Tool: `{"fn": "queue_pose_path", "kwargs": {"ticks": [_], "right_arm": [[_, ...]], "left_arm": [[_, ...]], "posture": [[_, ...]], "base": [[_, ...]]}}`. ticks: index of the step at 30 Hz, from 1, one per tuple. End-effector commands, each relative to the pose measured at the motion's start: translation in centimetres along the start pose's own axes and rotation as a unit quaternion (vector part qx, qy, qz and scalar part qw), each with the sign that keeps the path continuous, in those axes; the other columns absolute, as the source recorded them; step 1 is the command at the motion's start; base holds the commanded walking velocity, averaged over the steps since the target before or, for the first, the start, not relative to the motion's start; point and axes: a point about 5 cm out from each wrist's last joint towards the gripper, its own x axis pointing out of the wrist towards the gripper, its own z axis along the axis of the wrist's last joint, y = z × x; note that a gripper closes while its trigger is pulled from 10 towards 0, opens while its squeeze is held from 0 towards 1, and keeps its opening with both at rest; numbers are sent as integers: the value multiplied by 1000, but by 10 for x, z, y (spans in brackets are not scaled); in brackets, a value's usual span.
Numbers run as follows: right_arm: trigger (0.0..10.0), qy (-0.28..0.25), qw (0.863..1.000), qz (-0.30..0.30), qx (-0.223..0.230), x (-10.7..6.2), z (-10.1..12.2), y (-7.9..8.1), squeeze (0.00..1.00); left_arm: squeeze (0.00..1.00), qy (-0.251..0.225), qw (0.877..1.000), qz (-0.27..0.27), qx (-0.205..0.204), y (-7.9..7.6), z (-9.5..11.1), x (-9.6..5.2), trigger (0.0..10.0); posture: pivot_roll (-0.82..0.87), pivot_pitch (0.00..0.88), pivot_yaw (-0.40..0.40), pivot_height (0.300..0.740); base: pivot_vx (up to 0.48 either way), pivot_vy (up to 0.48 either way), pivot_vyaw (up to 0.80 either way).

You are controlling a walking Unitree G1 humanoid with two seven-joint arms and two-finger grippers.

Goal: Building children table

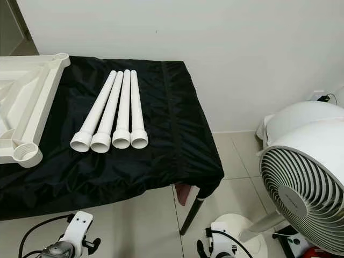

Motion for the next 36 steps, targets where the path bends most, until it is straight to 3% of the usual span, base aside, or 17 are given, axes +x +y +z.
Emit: {"fn": "queue_pose_path", "kwargs": {"ticks": [1,36], "right_arm": [[10000,19,1000,-3,-3,-2,-7,-3,0],[10000,42,999,-3,-25,-7,-18,-9,0]], "left_arm": [[0,20,998,59,-13,3,-12,-2,10000],[0,41,998,50,-4,-7,-24,-3,10000]], "posture": [[28,0,-52,740],[24,0,-71,740]], "base": [[0,251,0],[0,279,0]]}}
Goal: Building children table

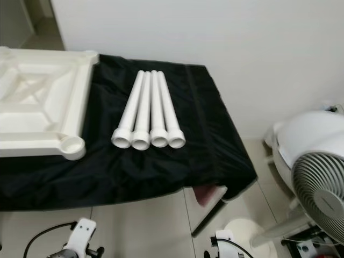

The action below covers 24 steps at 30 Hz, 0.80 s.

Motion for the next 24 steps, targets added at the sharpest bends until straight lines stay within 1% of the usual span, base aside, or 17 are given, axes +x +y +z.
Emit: {"fn": "queue_pose_path", "kwargs": {"ticks": [1,14,23,24], "right_arm": [[10000,6,1000,3,0,0,-2,2,0],[10000,7,1000,6,-6,0,-2,1,0],[10000,5,1000,11,-9,1,0,4,0],[10000,5,1000,11,-9,1,0,4,0]], "left_arm": [[0,15,998,69,-1,9,-7,-2,10000],[0,18,997,69,-1,9,-9,-2,10000],[0,20,997,74,1,10,-11,-3,10000],[0,18,997,73,3,10,-11,-3,10000]], "posture": [[25,0,-72,740],[31,0,-76,740],[38,0,-75,740],[37,0,-72,740]], "base": [[0,292,0],[0,291,0],[0,293,0],[0,0,0]]}}
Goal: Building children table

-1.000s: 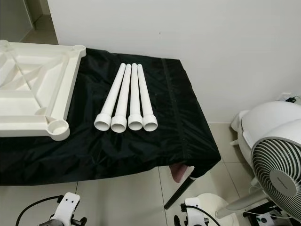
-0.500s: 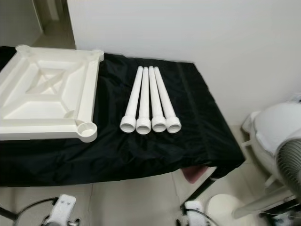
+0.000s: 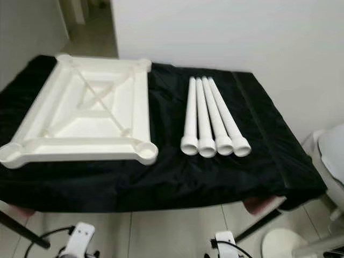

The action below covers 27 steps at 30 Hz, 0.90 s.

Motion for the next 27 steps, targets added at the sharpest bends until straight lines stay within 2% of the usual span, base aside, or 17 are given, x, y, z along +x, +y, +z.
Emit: {"fn": "queue_pose_path", "kwargs": {"ticks": [1,8,11,14,16,20,22,23,24,25,26,27], "right_arm": [[10000,5,1000,4,2,0,-2,4,0],[10000,-3,1000,0,7,1,1,4,0],[10000,-30,999,12,0,0,5,6,0],[10000,-39,999,18,-8,-2,4,6,0],[10000,-33,999,13,-16,-4,-1,4,0],[10000,-35,999,12,-16,-5,-2,4,0],[10000,-54,997,37,-33,-6,1,8,0],[10000,-54,997,37,-33,-6,1,8,0],[10000,-62,996,48,-44,-6,2,10,0],[10000,-77,992,71,-64,-7,5,12,0],[10000,-77,992,71,-64,-7,5,12,0],[10000,-87,989,85,-78,-8,7,13,0]], "left_arm": [[0,11,1000,9,9,5,-8,-2,10000],[0,3,999,-5,31,3,-5,-1,10000],[0,-25,996,-57,58,-2,-1,-2,10000],[0,-31,994,-75,76,-1,-2,-3,10000],[0,-30,993,-74,89,2,-4,-4,10000],[0,-35,993,-76,85,5,-4,-5,10000],[0,-57,987,-124,86,1,0,-7,10000],[0,-57,987,-124,86,1,0,-7,10000],[0,-65,983,-146,90,-1,1,-8,10000],[0,-70,973,-189,110,-4,-1,-11,10000],[0,-70,973,-189,110,-4,-1,-11,10000],[0,-72,966,-217,124,-5,-2,-13,10000]], "posture": [[36,0,-70,740],[28,0,-57,740],[11,0,-30,740],[11,0,-28,740],[9,0,-20,740],[9,0,-16,740],[2,9,-10,740],[2,9,-10,740],[2,9,-10,740],[-8,20,-8,740],[-8,20,-8,740],[-8,20,-8,740]], "base": [[0,0,0],[0,0,0],[0,0,0],[0,0,0],[0,0,0],[0,0,0],[0,0,0],[0,0,0],[0,0,0],[0,0,0],[0,0,0],[0,0,0]]}}
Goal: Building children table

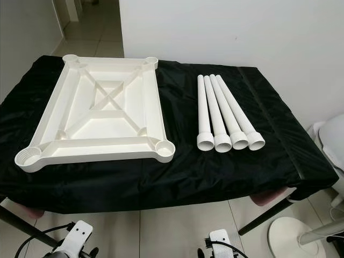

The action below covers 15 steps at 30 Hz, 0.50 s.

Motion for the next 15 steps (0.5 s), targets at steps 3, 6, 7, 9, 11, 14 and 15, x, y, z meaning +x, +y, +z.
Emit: {"fn": "queue_pose_path", "kwargs": {"ticks": [3,6,7,9,11,14,15], "right_arm": [[10000,-29,997,50,-42,-7,4,-7,0],[10000,-44,994,82,-58,-10,7,-12,0],[10000,-62,990,109,-71,-12,12,-13,0],[10000,-67,988,114,-74,-13,13,-13,0],[10000,-93,976,162,-115,-19,18,-12,0],[10000,-108,964,196,-143,-24,21,-11,0],[10000,-111,962,202,-149,-26,21,-12,0]], "left_arm": [[0,-12,971,-231,63,-12,-6,-13,10000],[0,-25,956,-279,82,-6,-6,-20,10000],[0,-33,948,-301,96,-1,-4,-24,10000],[0,-34,947,-304,99,0,-4,-25,10000],[0,-42,927,-353,123,5,-2,-32,10000],[0,-54,914,-381,133,8,1,-36,10000],[0,-62,911,-385,135,9,4,-37,10000]], "posture": [[-7,31,-11,740],[-5,45,-13,740],[-3,51,-17,740],[-3,51,-17,740],[-4,60,-23,740],[-3,62,-27,740],[-3,62,-27,740]], "base": [[0,0,0],[0,0,0],[0,0,0],[0,0,0],[0,0,0],[0,0,0],[0,0,0]]}}
